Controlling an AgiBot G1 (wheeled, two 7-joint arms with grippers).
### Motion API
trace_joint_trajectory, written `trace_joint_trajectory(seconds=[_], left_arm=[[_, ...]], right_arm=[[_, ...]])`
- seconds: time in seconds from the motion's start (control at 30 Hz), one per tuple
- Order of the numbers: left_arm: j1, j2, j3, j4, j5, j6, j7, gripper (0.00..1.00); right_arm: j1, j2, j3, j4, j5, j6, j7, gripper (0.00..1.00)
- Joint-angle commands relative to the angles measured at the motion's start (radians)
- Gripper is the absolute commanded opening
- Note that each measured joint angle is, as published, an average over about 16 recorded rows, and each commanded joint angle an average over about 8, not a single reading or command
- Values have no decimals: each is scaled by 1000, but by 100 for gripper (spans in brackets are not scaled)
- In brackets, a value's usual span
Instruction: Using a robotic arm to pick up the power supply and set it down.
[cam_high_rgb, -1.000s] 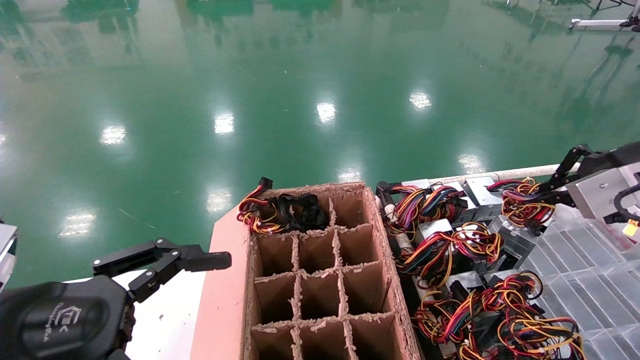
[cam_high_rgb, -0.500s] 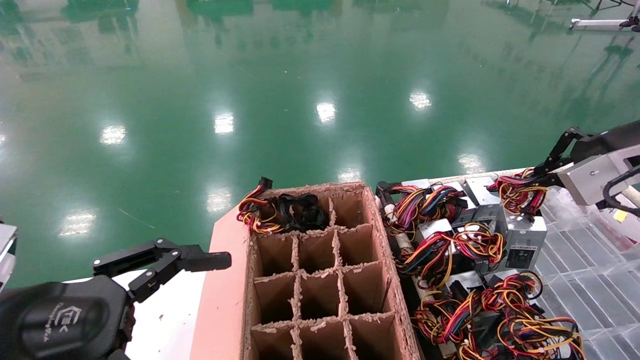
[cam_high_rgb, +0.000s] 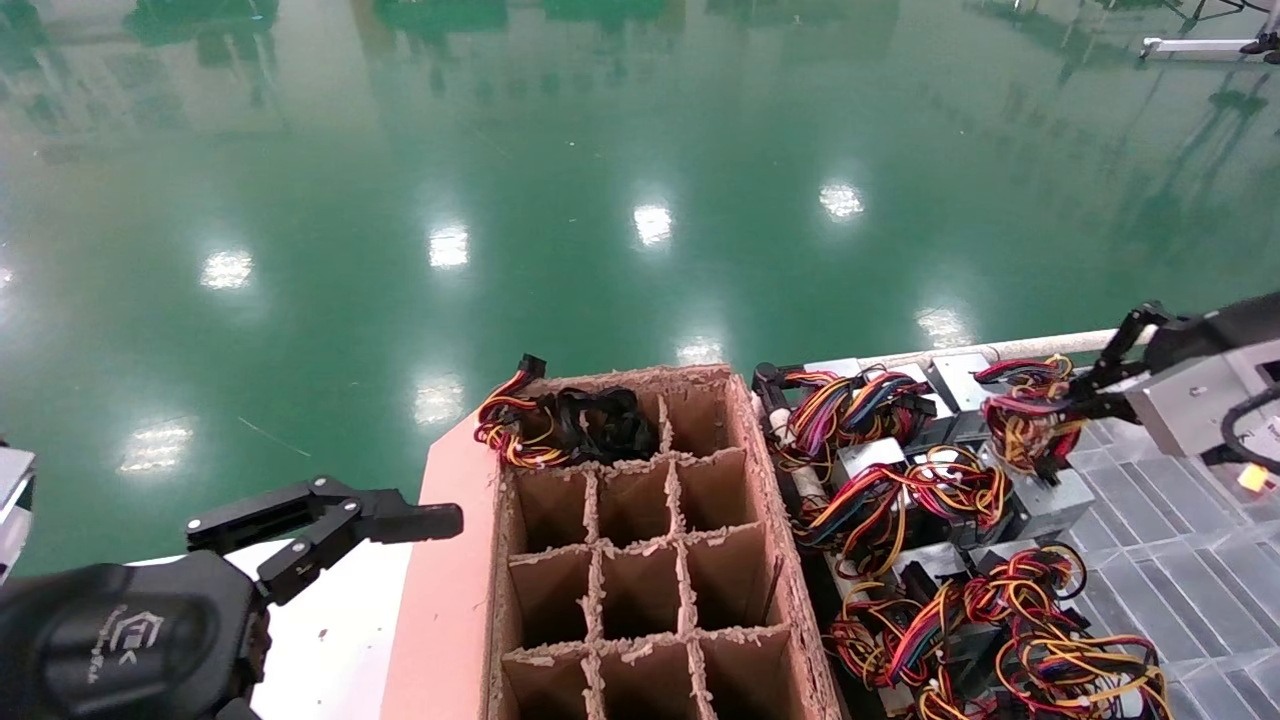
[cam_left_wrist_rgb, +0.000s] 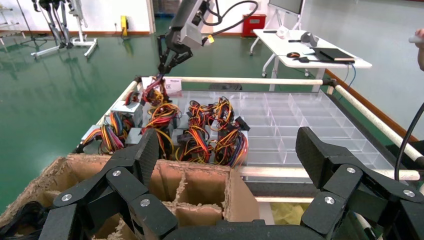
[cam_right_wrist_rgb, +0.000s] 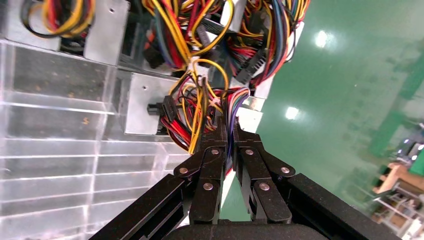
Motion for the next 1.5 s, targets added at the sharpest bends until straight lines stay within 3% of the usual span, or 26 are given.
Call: trace_joint_trajectory(seconds=[0.03, 0.1, 0.13, 0.33, 0.4, 0.93, 1.2, 1.5], left_arm=[[0, 0, 0, 0, 0, 0, 0, 100], [0, 0, 0, 0, 0, 0, 0, 100], [0, 0, 0, 0, 0, 0, 0, 100], [0, 0, 0, 0, 0, 0, 0, 100], [0, 0, 0, 0, 0, 0, 0, 100], [0, 0, 0, 0, 0, 0, 0, 100], [0, 0, 0, 1, 0, 0, 0, 100], [0, 0, 1, 1, -1, 0, 1, 100]], right_arm=[[-1, 6, 0, -6, 0, -7, 1, 0], [-10, 15, 4, -13, 5, -5, 7, 3], [-15, 20, 6, -16, 9, -3, 10, 9], [-46, 37, 25, -31, 35, 33, 28, 84], [-52, 40, 29, -34, 41, 46, 32, 100], [-48, 43, 38, -40, 55, 29, 44, 100], [-46, 116, 173, -110, 234, -171, 162, 100], [-151, 172, 296, -71, 357, -168, 260, 100]])
